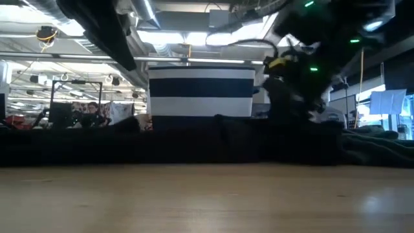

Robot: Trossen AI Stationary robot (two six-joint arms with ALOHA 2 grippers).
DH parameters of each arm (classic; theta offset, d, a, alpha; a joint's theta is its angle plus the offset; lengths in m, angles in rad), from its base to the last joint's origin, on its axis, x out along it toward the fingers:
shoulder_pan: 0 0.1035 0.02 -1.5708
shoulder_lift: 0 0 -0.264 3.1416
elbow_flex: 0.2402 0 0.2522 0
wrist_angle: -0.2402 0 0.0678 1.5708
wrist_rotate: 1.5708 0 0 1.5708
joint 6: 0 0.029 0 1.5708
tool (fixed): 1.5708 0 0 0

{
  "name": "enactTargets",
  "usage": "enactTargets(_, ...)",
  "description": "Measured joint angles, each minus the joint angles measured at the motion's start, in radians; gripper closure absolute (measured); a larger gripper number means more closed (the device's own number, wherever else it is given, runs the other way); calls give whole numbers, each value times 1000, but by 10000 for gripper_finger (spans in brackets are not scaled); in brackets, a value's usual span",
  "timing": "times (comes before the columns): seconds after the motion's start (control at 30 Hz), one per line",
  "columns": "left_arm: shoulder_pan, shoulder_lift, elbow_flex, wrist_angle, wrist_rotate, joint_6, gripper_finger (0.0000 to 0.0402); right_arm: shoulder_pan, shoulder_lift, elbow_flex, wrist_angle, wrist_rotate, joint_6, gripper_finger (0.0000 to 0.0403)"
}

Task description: Fold Laundry from Bin

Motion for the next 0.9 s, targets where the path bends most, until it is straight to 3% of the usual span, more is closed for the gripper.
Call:
enactTargets(0.07, 6, -6, 0, -25, 0, 1, 271, -57, -36, 28, -8, -32, 6, 215)
enactTargets(0.13, 12, -12, 0, -61, 0, 1, 271, -83, -78, 48, -6, -151, -23, 215)
enactTargets(0.23, 16, -19, 0, -156, -1, -19, 271, -80, -113, 71, 6, -321, -49, 215)
enactTargets(0.33, 27, -22, 1, -228, -19, -57, 271, -38, -123, 73, 26, -416, -48, 215)
enactTargets(0.73, 193, -21, -154, -84, 23, -208, 271, 136, -44, 73, 18, -340, 57, 215)
enactTargets(0.9, 240, -21, -245, 55, 31, -261, 271, 166, -20, 73, 16, -315, 95, 215)
